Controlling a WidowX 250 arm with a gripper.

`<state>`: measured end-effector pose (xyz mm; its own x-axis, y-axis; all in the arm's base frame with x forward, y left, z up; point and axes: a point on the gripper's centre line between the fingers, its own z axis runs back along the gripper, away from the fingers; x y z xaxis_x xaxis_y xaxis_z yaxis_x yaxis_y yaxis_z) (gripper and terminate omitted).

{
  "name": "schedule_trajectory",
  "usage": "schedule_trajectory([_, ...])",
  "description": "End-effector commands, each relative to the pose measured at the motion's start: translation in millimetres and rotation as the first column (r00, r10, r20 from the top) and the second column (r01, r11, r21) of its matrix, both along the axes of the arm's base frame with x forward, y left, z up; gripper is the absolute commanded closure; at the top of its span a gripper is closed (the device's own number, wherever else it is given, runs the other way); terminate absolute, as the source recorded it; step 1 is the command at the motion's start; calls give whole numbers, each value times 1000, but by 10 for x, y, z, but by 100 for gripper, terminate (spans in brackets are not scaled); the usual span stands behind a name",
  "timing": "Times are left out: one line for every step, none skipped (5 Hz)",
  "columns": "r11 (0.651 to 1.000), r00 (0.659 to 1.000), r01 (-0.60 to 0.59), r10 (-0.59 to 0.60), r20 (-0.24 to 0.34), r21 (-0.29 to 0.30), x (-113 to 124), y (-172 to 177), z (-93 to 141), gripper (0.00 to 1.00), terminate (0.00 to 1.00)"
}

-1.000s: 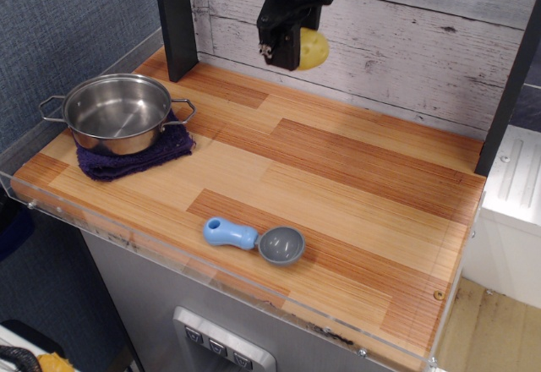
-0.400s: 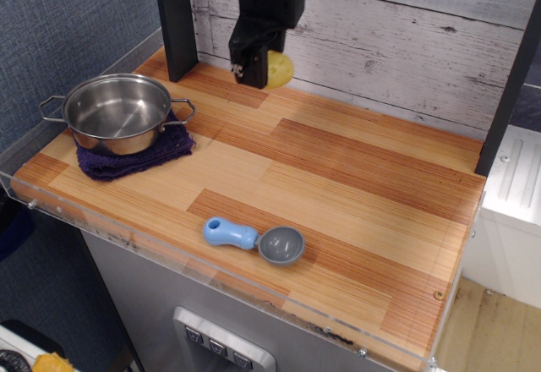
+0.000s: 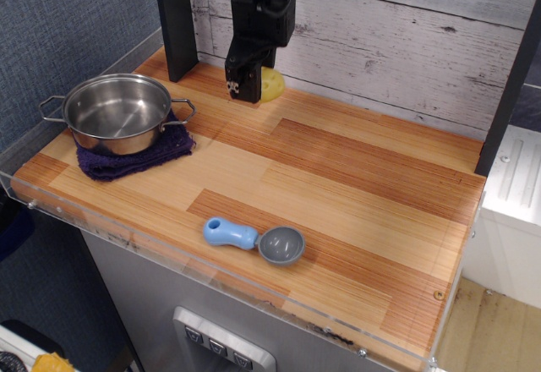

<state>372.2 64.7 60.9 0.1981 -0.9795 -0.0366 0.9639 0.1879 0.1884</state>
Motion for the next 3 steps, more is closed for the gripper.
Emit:
schedule_trajectory([1000, 1000, 1, -1, 15, 24, 81, 73, -4, 100, 0])
schedule_trajectory([1000, 1000, 2, -2, 9, 17, 142, 71, -147, 100, 0])
schedule_trajectory([1000, 1000, 7, -7, -1, 11, 161, 85, -263, 100, 0])
